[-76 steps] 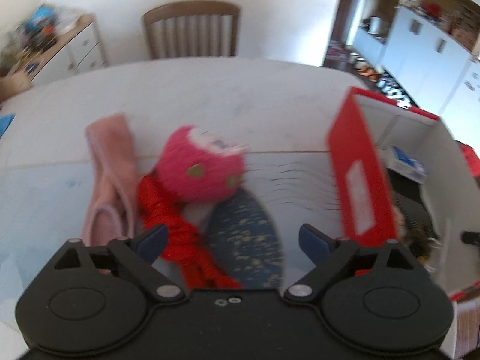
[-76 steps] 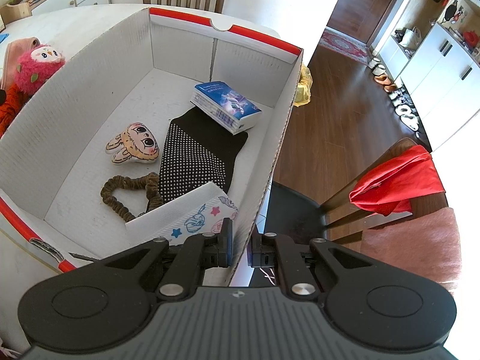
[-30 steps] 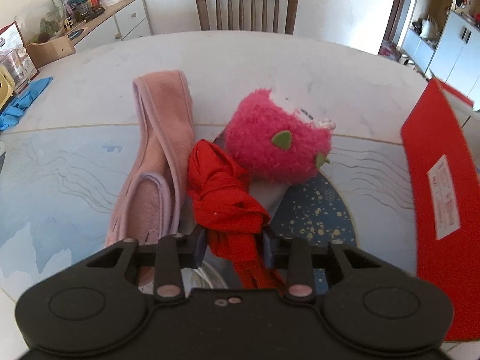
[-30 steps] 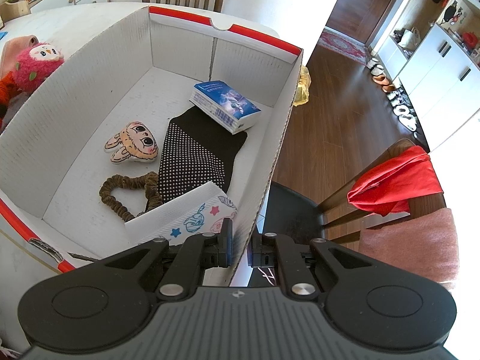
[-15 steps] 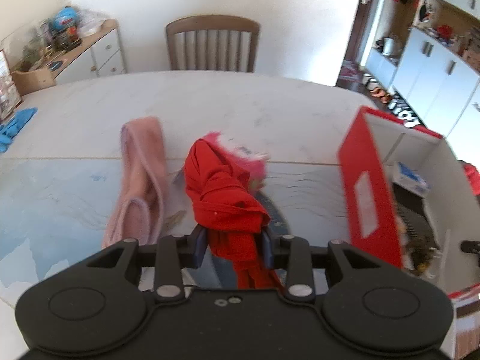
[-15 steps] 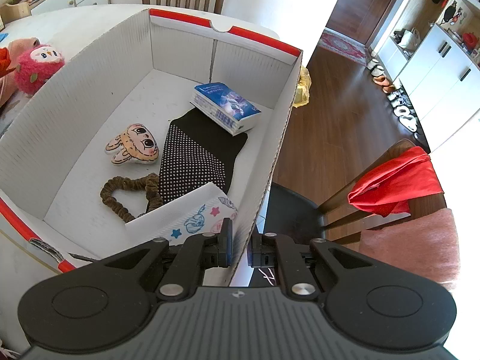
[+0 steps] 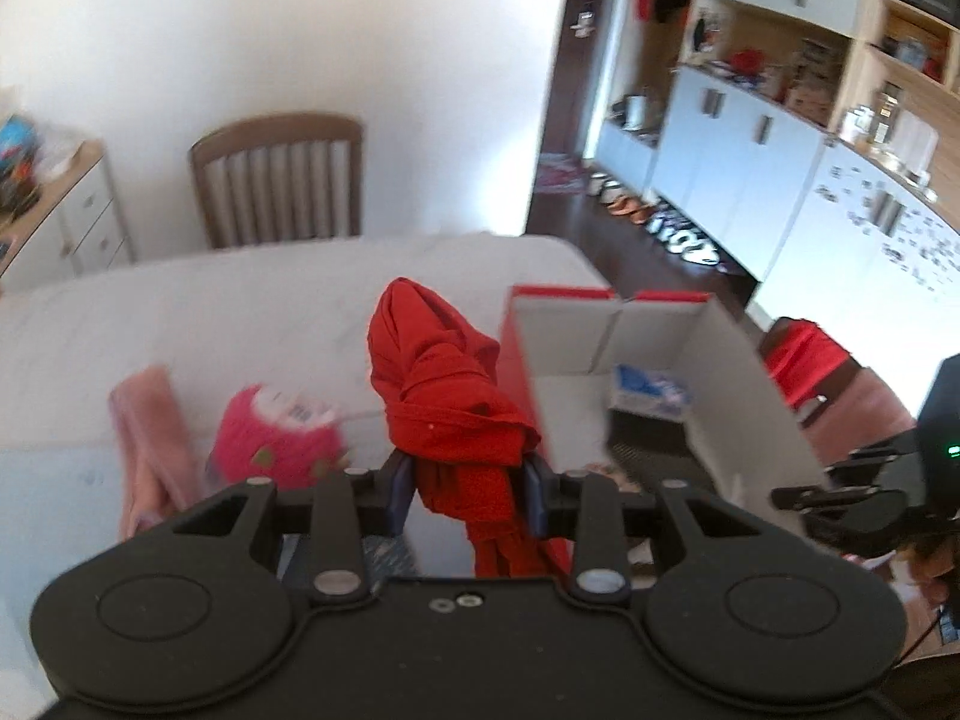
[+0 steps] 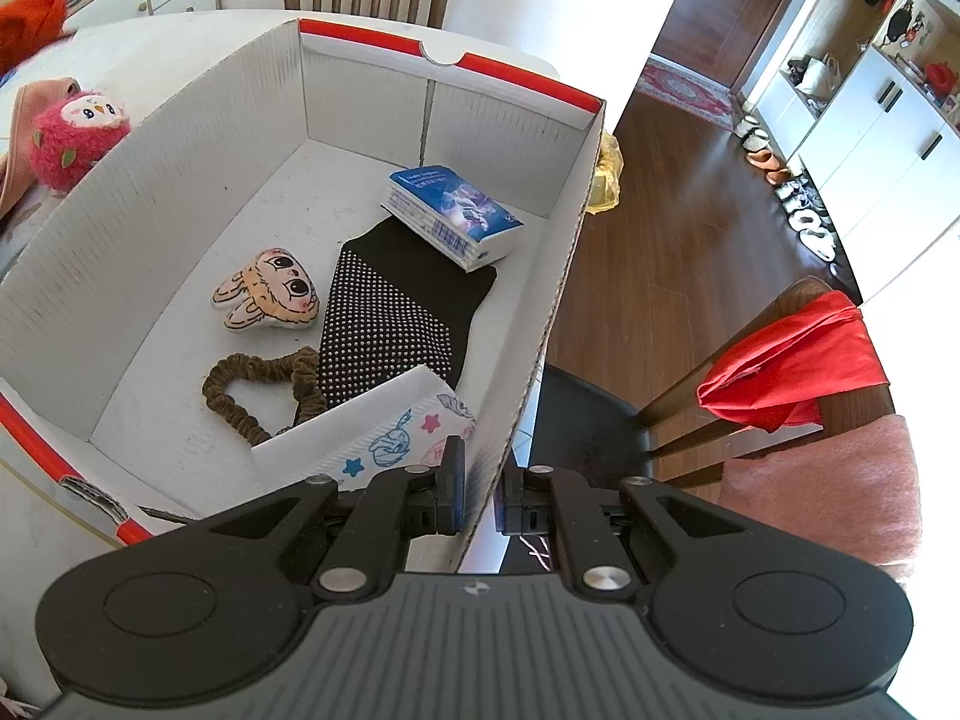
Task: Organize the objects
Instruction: 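Lift the red cloth and carry it over the box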
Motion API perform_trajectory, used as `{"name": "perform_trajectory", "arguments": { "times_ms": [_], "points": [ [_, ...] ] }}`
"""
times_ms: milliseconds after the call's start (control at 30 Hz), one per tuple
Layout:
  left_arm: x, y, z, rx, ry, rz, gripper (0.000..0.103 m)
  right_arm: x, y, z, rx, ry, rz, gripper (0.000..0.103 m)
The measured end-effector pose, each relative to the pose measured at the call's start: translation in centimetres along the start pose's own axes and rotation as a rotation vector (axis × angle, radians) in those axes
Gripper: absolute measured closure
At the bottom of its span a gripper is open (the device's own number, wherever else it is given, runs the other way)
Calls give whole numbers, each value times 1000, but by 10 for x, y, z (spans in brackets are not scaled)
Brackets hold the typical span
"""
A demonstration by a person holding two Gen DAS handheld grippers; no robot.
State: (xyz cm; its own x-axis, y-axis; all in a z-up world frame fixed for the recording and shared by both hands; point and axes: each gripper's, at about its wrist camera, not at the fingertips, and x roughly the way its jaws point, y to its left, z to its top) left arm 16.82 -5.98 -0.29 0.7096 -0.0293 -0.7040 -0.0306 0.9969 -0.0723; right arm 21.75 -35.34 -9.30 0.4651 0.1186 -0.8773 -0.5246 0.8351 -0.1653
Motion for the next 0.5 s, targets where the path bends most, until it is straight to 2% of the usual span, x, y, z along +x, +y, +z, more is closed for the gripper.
{"name": "perform_trajectory", "arguments": {
  "times_ms": [167, 500],
  "points": [
    [10, -32, 15, 87, -18, -57, 70, 0, 0, 0, 3, -2, 2, 93],
    [45, -92, 25, 247, 19, -140, 69, -1, 0, 0, 18, -6, 10, 93]
  ]
}}
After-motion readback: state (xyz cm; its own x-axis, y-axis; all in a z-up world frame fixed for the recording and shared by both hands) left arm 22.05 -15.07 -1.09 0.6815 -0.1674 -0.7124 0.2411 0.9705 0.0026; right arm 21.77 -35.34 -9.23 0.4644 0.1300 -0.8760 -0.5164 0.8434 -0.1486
